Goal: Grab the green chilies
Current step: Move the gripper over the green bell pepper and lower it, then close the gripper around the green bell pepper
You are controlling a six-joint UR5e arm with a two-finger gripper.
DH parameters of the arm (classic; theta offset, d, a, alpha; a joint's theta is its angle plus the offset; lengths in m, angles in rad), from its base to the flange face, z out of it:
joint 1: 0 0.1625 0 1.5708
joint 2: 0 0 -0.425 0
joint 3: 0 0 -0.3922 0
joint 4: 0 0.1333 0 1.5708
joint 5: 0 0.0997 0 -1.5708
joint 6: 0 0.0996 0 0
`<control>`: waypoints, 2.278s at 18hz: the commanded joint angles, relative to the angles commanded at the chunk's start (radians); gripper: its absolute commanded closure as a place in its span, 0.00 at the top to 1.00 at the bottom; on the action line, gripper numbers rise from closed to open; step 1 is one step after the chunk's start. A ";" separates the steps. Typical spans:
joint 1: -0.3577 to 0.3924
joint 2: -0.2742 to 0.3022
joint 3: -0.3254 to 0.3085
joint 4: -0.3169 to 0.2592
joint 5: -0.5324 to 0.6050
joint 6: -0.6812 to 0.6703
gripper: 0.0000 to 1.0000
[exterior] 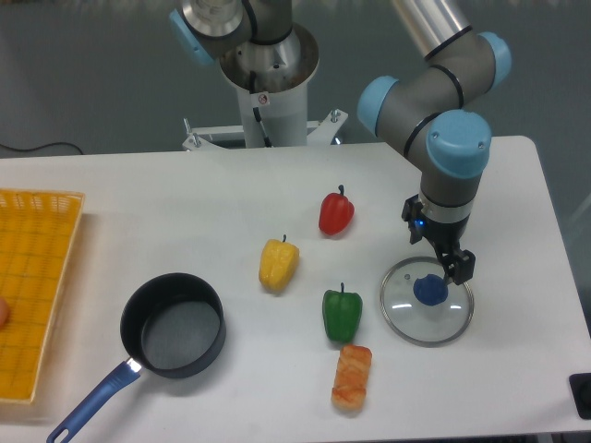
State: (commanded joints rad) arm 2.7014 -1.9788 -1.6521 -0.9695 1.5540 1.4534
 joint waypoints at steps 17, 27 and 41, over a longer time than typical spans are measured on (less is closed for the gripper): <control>-0.114 -0.008 0.020 0.003 -0.086 -0.702 1.00; -0.169 -0.067 -0.002 0.054 -0.083 -0.800 1.00; -0.184 -0.113 -0.002 0.083 -0.071 -0.808 1.00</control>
State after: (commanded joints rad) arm 2.5173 -2.0923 -1.6536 -0.8866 1.4833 0.6458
